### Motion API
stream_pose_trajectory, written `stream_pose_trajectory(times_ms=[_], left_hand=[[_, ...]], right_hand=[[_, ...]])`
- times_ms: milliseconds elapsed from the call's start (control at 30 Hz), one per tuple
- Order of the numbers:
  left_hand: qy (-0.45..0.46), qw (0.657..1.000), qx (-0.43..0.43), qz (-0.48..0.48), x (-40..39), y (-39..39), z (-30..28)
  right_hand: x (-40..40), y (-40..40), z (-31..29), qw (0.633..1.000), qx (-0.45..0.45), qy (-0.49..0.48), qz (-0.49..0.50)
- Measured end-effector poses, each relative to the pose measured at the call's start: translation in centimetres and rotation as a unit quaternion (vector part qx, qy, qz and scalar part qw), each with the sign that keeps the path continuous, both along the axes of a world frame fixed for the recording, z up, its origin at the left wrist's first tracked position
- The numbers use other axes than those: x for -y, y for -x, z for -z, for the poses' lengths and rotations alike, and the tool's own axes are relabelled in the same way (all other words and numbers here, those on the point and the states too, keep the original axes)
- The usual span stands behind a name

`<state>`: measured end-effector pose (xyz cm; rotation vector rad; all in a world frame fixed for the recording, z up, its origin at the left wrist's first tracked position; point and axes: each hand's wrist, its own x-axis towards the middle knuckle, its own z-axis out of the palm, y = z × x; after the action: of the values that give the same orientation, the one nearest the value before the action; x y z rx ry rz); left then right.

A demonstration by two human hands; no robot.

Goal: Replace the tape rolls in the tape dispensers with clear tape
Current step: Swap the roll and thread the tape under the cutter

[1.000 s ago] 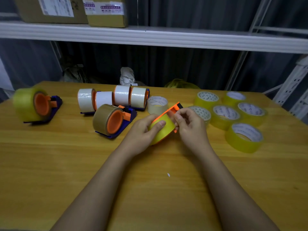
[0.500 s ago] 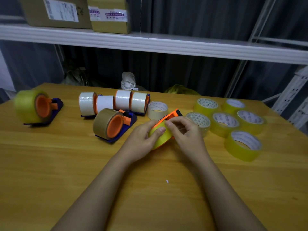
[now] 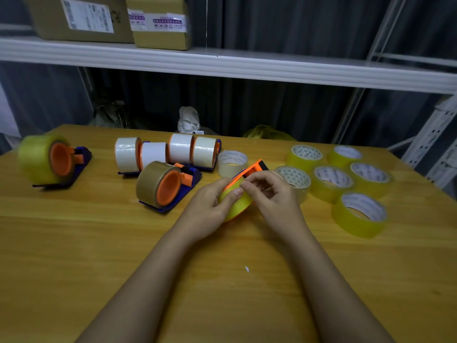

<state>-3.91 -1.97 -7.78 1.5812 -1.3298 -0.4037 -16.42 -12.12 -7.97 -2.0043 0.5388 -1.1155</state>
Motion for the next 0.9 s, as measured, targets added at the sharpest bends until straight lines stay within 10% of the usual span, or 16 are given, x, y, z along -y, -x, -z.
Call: stream_pose_trajectory(times_ms=[900], left_hand=[[-0.021, 0.998, -0.031, 0.046, -0.05, 0.73, -0.72]], right_hand=[[0.97, 0.76, -0.21, 0.983, 0.033, -0.061, 0.170]])
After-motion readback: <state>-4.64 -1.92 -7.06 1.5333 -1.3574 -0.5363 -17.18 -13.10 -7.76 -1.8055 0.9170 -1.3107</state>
